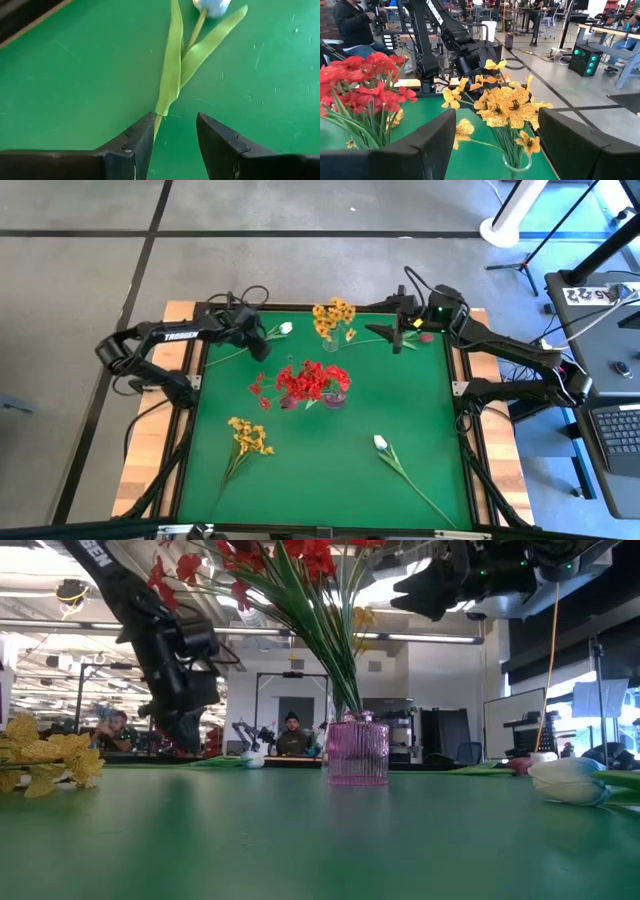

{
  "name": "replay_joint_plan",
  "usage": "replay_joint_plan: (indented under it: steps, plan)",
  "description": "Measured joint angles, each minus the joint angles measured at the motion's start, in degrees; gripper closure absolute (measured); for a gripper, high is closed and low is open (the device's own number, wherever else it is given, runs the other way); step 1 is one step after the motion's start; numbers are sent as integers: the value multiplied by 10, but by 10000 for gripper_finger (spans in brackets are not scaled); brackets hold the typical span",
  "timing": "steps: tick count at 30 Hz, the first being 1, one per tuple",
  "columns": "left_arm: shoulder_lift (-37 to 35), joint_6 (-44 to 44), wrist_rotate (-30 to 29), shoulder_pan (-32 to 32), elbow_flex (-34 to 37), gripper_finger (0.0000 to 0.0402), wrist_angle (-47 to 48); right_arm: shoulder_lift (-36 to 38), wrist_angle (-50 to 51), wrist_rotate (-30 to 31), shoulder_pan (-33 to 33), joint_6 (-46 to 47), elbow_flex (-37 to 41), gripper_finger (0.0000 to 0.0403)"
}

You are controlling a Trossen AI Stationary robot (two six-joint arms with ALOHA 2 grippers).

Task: Sort flowers into vase by color
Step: Put the top white flower into the transparent vase

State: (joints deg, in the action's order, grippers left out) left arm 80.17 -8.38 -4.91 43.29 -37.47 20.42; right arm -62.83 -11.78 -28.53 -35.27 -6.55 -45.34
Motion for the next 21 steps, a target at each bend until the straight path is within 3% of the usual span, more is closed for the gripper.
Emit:
replay_joint_plan:
  steps: [7, 13, 17, 21]
  plan:
    - [83, 27, 10, 0, -46, 226, 2, 0, -5, -9, 0, 1, 0, 123]
    - [161, 45, -34, 1, -104, 212, 45, 0, 8, -11, 0, 2, 0, 123]
    - [181, 44, -40, 1, -115, 226, 62, 0, 18, -13, 0, 2, 0, 123]
    - [179, 24, -39, 1, -114, 272, 67, 1, 17, -26, 0, 3, 0, 123]
